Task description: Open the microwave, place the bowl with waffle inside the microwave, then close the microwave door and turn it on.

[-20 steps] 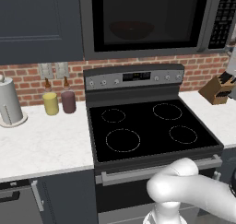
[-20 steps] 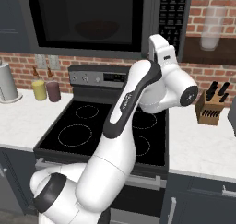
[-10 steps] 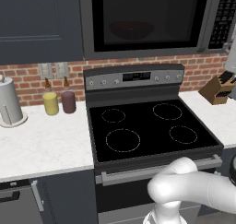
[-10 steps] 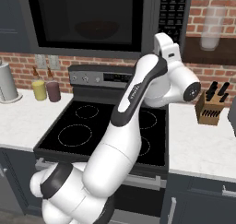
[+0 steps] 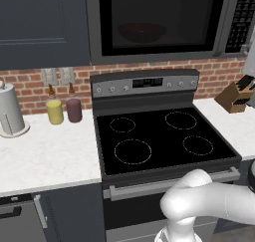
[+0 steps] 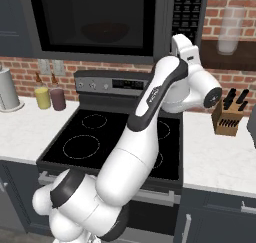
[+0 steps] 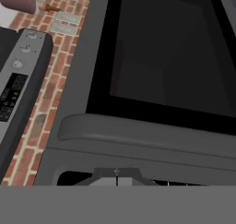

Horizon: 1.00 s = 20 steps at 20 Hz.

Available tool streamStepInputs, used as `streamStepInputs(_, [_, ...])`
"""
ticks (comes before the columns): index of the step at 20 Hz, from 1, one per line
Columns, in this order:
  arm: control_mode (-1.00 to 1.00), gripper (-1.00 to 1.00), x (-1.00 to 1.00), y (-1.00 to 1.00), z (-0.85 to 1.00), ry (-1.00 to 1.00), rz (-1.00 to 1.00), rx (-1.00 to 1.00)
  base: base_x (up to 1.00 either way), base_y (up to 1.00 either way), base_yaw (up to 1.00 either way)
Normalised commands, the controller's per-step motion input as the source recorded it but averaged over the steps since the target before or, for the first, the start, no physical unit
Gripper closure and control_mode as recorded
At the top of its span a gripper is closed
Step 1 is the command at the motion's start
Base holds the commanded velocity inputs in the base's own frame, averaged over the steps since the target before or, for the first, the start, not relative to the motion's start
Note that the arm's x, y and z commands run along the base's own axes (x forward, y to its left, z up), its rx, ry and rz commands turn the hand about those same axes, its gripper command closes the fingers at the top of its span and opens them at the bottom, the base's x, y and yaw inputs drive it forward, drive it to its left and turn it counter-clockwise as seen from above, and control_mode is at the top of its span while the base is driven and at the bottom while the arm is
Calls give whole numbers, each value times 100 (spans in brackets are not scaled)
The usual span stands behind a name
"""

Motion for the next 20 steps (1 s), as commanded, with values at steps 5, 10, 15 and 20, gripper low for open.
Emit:
streamStepInputs(5, [-100,100,2,0,-1,-2,0,0,0,0,0])
streamStepInputs(10, [-100,100,0,0,-6,-4,0,0,0,0,0])
streamStepInputs(15, [-100,100,0,0,0,-4,0,0,0,0,0])
streamStepInputs(20, [-100,100,0,7,0,-2,0,0,0,0,0])
